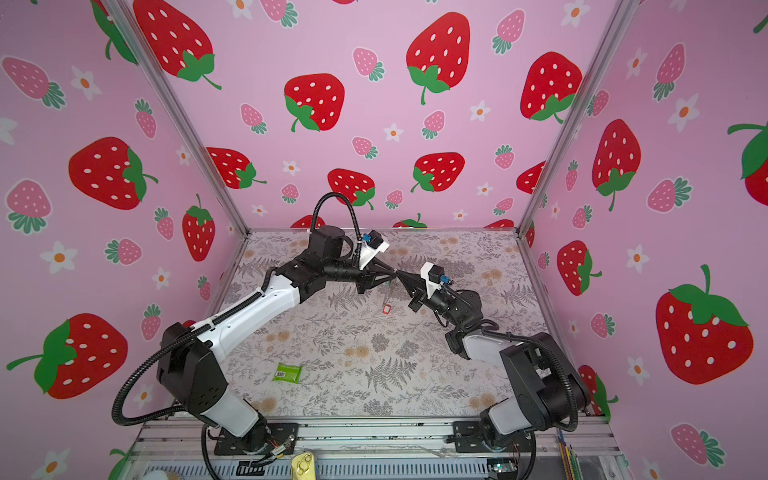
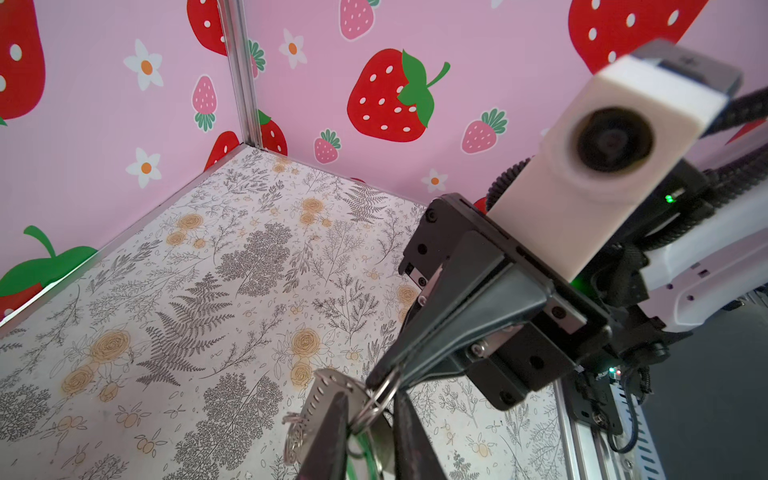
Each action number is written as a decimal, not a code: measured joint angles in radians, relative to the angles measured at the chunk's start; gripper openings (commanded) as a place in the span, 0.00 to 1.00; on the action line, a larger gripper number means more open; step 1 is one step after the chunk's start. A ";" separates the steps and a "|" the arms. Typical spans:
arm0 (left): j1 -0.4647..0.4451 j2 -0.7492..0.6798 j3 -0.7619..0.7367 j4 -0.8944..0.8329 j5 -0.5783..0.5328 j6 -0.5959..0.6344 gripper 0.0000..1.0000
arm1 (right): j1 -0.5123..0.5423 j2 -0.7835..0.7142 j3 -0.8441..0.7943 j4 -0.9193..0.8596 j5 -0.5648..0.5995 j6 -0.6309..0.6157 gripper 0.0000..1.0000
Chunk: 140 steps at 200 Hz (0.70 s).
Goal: Put the keys on the keyring
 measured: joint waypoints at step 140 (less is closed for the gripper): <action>0.019 -0.158 -0.212 0.069 -0.009 0.099 0.45 | -0.005 -0.001 0.000 0.020 -0.016 0.032 0.00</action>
